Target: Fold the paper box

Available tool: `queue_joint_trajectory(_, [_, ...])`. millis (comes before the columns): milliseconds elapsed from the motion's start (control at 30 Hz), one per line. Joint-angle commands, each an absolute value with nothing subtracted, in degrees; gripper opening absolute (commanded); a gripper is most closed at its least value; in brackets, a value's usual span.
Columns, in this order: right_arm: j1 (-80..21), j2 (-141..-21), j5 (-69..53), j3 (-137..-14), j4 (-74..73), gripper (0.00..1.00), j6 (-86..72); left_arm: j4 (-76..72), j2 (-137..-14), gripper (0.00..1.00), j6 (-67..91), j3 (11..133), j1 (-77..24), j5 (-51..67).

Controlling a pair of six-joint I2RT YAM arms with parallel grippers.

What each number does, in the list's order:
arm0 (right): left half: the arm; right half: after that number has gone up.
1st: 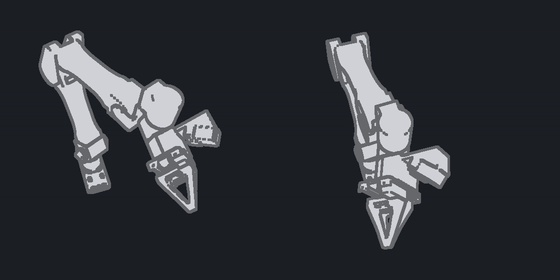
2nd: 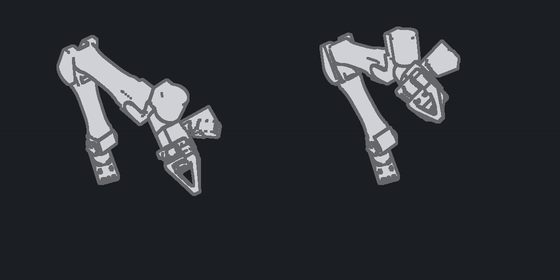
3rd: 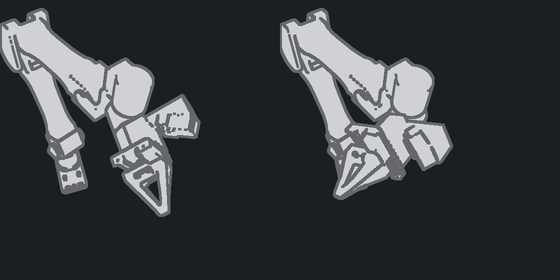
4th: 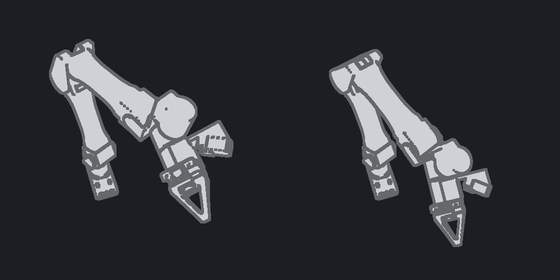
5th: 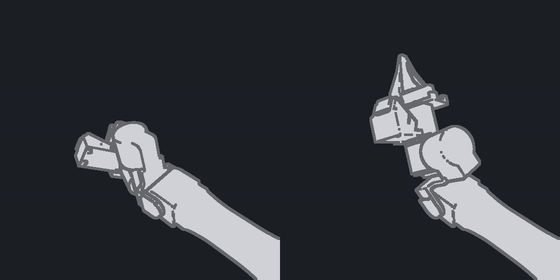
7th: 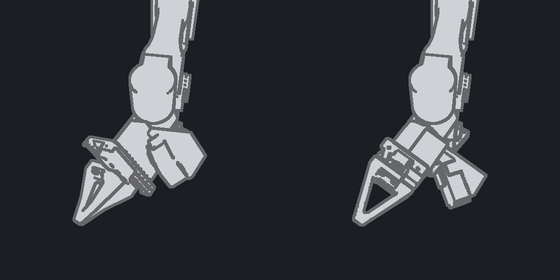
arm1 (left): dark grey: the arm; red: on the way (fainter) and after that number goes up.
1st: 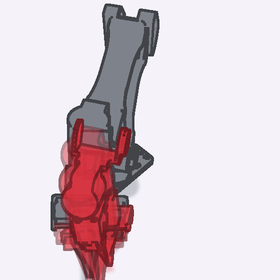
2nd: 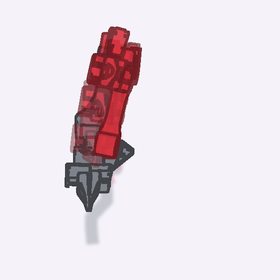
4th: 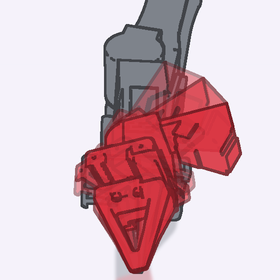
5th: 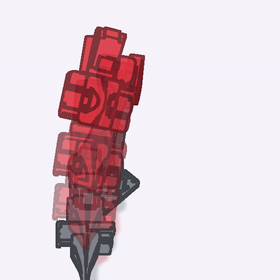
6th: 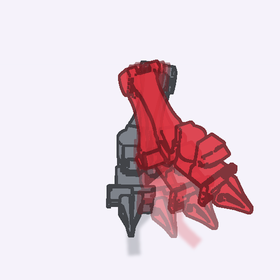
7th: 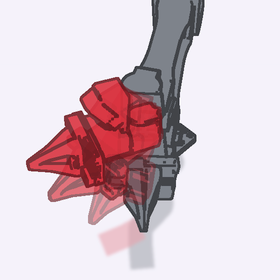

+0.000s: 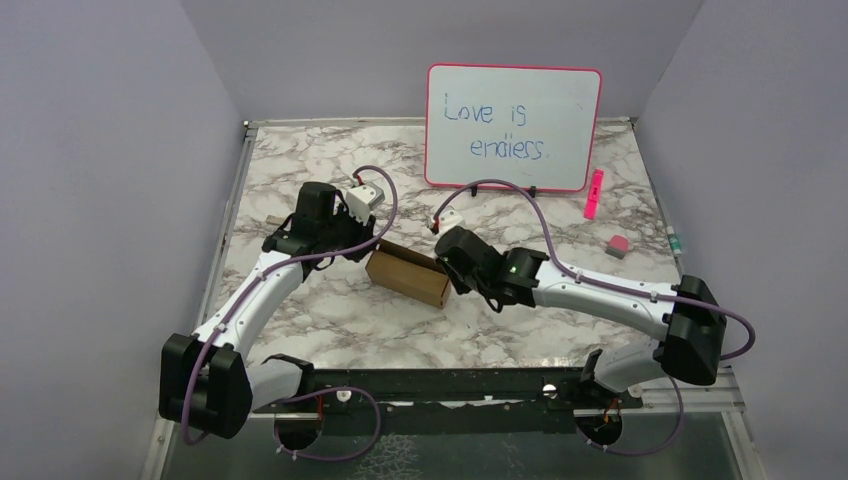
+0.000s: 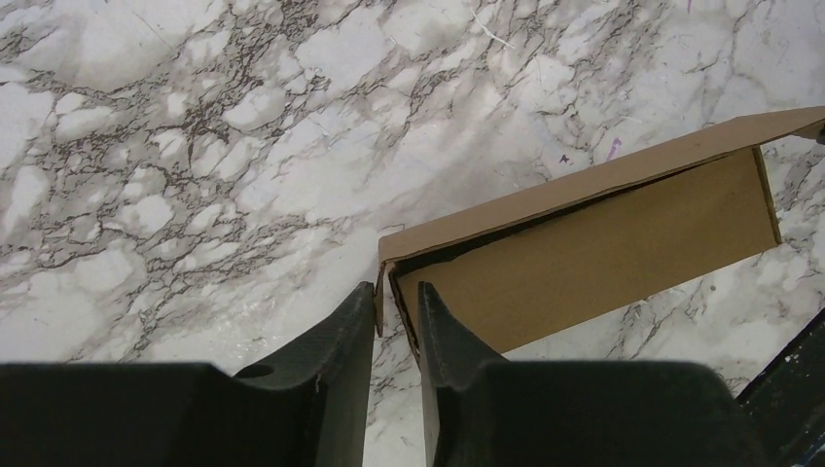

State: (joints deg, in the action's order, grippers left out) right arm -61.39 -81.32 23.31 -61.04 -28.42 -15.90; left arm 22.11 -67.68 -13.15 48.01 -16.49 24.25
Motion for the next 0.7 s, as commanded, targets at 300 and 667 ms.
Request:
queue_joint_trajectory(300, [-61.08,-86.39,27.62,-69.58,-35.03,0.09,-23.72,21.45,-65.5,0.15,-5.23,49.26,-16.26,28.43])
queue_joint_trajectory(667, [-60.15,-90.22,29.72,-72.94,-37.36,0.13,-31.93,20.32,-64.78,0.11,-1.69,47.15,-16.35,27.38])
